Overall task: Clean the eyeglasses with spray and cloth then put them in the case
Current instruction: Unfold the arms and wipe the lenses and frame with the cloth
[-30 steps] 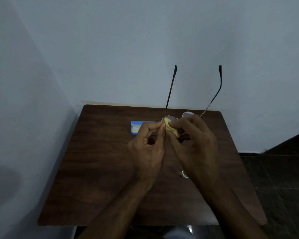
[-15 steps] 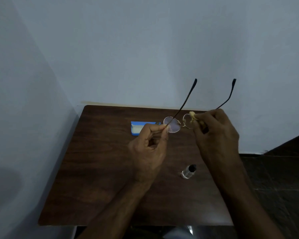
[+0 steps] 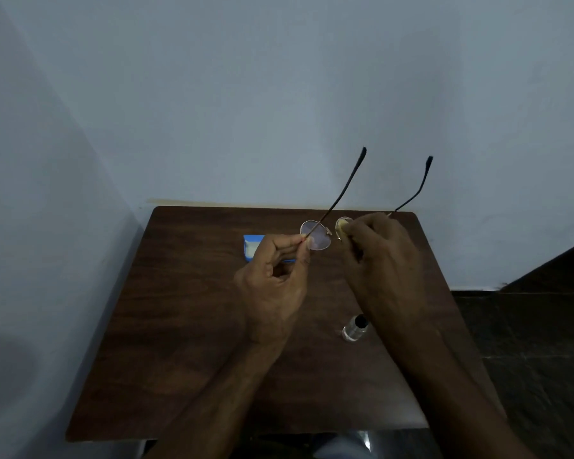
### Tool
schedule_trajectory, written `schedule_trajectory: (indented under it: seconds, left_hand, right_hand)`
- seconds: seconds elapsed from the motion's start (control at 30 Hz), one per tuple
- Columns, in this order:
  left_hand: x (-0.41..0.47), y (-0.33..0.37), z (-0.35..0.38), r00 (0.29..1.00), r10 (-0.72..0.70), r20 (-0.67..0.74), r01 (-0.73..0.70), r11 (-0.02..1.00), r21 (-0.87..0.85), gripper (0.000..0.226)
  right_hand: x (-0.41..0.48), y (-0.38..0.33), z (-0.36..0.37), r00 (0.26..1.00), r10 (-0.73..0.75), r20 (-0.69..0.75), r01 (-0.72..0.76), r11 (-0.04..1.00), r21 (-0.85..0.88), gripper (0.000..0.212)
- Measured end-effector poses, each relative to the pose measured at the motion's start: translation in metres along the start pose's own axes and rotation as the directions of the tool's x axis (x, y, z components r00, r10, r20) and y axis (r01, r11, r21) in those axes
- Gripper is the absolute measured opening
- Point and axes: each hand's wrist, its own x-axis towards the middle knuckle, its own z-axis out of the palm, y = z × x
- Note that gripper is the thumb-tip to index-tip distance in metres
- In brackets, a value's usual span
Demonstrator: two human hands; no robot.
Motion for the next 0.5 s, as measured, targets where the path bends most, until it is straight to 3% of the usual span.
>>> schedule_trajectory:
  seconds: [0.5]
  left_hand:
    - [0.000,-0.005,-0.003,0.998,-0.047,0.052,0.050,0.998,-0.048,0.014]
  right_hand:
    - [0.011,0.009,0.008,0.999,0.031,-0.006,-0.031,0.999,-0.042,0.008]
